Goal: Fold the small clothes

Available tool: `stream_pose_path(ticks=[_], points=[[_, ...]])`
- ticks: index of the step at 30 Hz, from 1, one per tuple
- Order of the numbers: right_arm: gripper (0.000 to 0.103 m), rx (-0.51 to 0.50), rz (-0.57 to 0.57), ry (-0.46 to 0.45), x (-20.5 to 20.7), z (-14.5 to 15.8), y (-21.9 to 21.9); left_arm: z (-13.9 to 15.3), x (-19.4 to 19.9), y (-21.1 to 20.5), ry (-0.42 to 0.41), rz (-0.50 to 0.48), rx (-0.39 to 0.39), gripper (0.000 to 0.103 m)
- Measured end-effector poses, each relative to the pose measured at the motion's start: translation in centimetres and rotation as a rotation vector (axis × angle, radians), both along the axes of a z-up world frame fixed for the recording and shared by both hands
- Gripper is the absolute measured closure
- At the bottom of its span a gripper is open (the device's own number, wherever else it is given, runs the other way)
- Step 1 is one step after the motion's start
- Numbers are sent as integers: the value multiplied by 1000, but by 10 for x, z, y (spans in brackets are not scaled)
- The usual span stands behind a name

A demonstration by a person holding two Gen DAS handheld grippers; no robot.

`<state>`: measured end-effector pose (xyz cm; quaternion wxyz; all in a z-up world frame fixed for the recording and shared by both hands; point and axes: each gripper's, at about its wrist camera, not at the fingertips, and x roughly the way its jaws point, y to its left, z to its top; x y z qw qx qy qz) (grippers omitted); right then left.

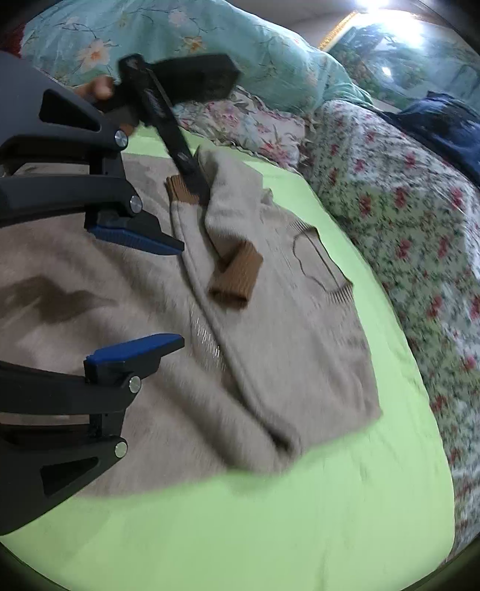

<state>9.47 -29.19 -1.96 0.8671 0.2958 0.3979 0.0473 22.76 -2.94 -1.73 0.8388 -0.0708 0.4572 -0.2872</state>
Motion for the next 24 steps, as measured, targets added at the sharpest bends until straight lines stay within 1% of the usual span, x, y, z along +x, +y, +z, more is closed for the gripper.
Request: stream_pose_path(ticks=[2, 4, 6, 8, 11, 12, 13, 14, 15, 17, 20, 21, 23, 24], points=[[57, -11, 11, 4, 15, -3, 6, -2, 2, 33, -18, 113, 53, 42], [53, -42, 19, 16, 33, -8, 10, -8, 9, 67, -26, 234, 103, 42], [50, -83, 20, 25, 46, -12, 14, -17, 19, 91, -13, 312, 142, 42], [50, -137, 45, 23, 61, -16, 20, -26, 29, 109, 3, 364, 160, 42], [50, -158, 76, 15, 77, -22, 25, -35, 45, 122, 23, 401, 171, 42], [52, -172, 90, 17, 84, -25, 28, -39, 51, 123, 29, 411, 171, 42], [61, -175, 110, 30, 90, -27, 30, -42, 55, 124, 37, 415, 167, 42], [91, -172, 123, 46, 93, -28, 30, -45, 60, 123, 41, 420, 171, 42], [93, -150, 133, 53, 94, -27, 28, -46, 63, 122, 39, 422, 181, 42], [94, -56, 158, 15, 89, -9, 21, -47, 68, 116, 27, 423, 204, 42], [94, 210, 198, -90, 75, 29, -7, -47, 73, 107, 19, 435, 241, 42], [94, 255, 192, -113, 70, 41, -20, -46, 75, 105, 20, 444, 251, 42], [94, 282, 158, -111, 67, 52, -47, -45, 73, 103, 11, 474, 266, 42], [94, 270, 142, -80, 68, 50, -60, -45, 70, 103, 10, 491, 274, 42]])
